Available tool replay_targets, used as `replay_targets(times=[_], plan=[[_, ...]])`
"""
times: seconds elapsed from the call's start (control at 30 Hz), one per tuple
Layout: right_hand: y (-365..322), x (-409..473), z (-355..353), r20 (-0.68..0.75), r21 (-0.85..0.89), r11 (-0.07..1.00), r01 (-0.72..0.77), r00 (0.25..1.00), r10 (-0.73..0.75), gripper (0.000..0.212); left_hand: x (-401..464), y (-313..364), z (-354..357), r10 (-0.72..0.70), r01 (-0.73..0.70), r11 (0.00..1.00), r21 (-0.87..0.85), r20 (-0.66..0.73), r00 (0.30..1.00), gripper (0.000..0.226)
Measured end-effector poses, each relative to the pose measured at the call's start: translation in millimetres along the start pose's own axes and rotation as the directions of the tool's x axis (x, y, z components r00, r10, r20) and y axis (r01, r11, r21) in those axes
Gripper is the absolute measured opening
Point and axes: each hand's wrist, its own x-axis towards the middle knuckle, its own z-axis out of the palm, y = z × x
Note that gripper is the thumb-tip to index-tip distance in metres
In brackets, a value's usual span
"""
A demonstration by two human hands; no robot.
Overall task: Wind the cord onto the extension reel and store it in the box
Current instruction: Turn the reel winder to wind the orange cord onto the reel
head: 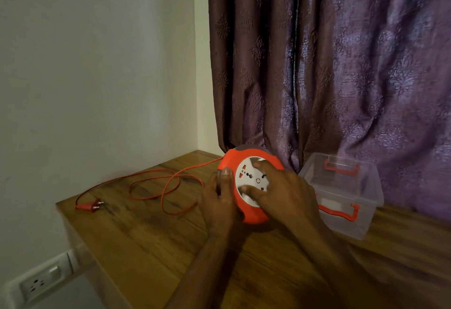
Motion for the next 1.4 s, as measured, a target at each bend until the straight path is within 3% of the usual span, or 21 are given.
replay_targets(times=[0.13, 0.23, 0.43, 0.63, 0.73, 0.83, 1.13, 1.27, 1.4], plan=[[-2.5, -1.5, 5.7, -0.063, 0.101, 0.979, -0.177, 0.981, 0.184, 0.068, -2.3, 2.0, 1.2, -0.004, 0.002, 1.000, 0.028, 0.049, 0.999, 0.039], [-2.2, -0.1, 4.6, -0.005, 0.100, 0.975, -0.197, 0.980, 0.199, 0.066, -2.7, 1.7, 1.6, -0.009, 0.006, 0.999, 0.039, 0.068, 0.998, 0.035], [-9.5, 0.0, -4.9, -0.098, -0.017, 0.999, 0.043, 0.994, -0.045, 0.048, 1.5, 4.2, -1.0, -0.015, 0.015, 1.000, 0.015, 0.016, 1.000, 0.033], [-8.9, -2.0, -9.9, 0.151, -0.082, 0.967, 0.239, 0.962, -0.225, 0.058, 1.2, 3.9, -0.1, -0.043, 0.042, 0.999, -0.023, -0.016, 0.999, 0.044], [-6.9, -2.7, -10.9, 0.258, -0.128, 0.958, 0.258, 0.941, -0.219, 0.064, 2.4, 4.5, -1.1, -0.072, 0.072, 0.996, -0.052, -0.010, 0.997, 0.039], [-6.3, -2.5, -11.4, 0.261, -0.139, 0.956, 0.260, 0.940, -0.218, 0.060, 1.7, 7.1, -1.6, -0.088, 0.088, 0.994, -0.060, -0.001, 0.996, 0.030], [-3.7, -1.2, -4.8, 0.125, -0.133, 0.979, 0.157, 0.982, -0.141, 0.062, 2.1, 0.3, -1.4, -0.062, 0.062, 0.998, -0.005, -0.001, 0.998, 0.035], [-2.9, 0.0, -5.4, 0.050, -0.107, 0.993, 0.039, 0.998, -0.034, 0.069, 1.3, -0.4, -1.9, 0.015, -0.015, 0.998, 0.060, 0.004, 1.000, 0.028], [-7.1, -2.3, -4.0, 0.007, -0.078, 0.994, -0.077, 0.997, 0.078, 0.071, -0.5, 4.4, -2.3, -0.004, 0.003, 0.999, 0.037, 0.026, 1.000, 0.024]])
